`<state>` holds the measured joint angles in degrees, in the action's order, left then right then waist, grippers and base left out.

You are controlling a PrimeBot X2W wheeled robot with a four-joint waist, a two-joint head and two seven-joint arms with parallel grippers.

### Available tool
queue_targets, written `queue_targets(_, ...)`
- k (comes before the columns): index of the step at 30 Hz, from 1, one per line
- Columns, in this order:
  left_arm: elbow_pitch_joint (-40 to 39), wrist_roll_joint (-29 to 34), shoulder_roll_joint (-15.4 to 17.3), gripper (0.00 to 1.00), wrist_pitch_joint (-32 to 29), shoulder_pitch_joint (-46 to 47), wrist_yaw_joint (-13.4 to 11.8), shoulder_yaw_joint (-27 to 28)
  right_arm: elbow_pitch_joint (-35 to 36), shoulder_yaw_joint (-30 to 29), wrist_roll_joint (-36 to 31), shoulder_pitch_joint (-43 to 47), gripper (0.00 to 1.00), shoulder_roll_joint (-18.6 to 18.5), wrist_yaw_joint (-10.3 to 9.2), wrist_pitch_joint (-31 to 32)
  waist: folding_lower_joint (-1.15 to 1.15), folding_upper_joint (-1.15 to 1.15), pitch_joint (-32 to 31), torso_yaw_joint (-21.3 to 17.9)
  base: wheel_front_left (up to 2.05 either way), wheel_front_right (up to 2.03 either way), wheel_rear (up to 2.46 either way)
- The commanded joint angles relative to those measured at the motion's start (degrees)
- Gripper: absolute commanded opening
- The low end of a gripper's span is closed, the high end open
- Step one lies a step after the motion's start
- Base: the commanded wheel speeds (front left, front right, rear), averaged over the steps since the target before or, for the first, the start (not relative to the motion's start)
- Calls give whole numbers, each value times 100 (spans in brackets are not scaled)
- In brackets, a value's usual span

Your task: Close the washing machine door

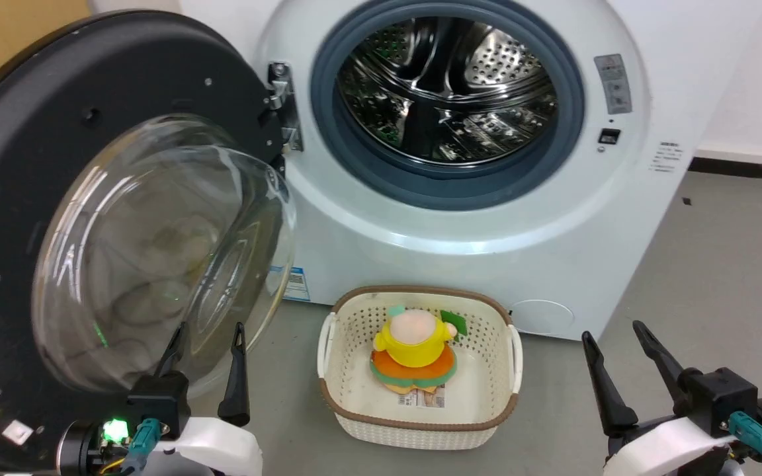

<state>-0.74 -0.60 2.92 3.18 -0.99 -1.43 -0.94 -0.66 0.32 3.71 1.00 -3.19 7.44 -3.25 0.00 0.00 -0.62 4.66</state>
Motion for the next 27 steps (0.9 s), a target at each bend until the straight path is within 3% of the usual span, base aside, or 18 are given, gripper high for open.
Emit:
queue_targets(1, -38, -10, 3, 100, 57, -54, -35, -2, 13, 12, 49, 77, 100, 8, 1, -51, 0, 0, -9, 59, 0, 0, 0)
queue_targets(27, -318, -70, 16, 100, 368, -265, -248, -23, -169, 347, 404, -59, 100, -156, 2, -362, 0, 0, 38, 894, 0, 0, 0)
